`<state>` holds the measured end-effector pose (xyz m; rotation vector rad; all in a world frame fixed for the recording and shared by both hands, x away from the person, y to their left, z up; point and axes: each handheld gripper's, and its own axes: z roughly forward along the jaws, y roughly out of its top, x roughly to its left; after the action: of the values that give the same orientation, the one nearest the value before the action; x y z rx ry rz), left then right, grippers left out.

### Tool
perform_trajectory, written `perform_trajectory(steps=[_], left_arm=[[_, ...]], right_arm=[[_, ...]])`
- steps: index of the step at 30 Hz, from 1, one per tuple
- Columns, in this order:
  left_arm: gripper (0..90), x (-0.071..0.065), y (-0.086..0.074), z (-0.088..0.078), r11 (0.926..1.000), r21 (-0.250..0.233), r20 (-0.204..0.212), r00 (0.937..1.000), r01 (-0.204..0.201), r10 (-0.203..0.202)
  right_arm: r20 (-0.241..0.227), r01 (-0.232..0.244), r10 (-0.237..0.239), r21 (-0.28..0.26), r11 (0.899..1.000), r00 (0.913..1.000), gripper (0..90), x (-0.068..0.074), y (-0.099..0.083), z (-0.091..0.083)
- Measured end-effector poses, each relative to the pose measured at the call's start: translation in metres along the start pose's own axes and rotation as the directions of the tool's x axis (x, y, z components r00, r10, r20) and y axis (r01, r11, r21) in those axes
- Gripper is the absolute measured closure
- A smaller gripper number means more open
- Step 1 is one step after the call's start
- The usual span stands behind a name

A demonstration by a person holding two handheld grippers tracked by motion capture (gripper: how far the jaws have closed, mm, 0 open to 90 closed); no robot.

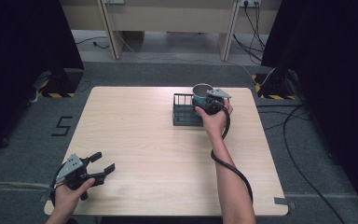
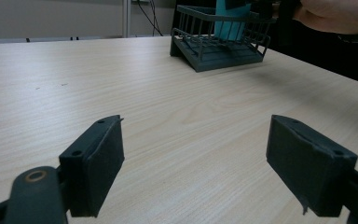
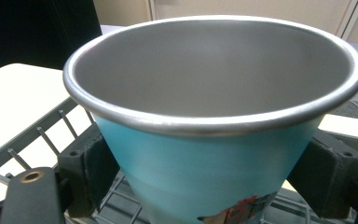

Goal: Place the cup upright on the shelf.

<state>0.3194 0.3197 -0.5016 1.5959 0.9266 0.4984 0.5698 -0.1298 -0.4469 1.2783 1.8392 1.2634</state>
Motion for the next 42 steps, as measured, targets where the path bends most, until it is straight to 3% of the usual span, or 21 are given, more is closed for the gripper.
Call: perform_trajectory(steps=[20,42], left_arm=[[18.3,0.000,0.000,0.000,1.0000,0.001,0.002,1.0000,0.002,-0.002],[18.3,-0.001,0.000,0.001,1.0000,0.003,0.001,1.0000,0.000,0.000]], right_arm=[[-0.007,-0.008,0.008,0.008,1.000,0.9999,15.7,0.000,-0.002,0.001],[-0.005,-0.030,0.030,0.013,0.999,0.9995,15.4,0.002,-0.003,-0.024]])
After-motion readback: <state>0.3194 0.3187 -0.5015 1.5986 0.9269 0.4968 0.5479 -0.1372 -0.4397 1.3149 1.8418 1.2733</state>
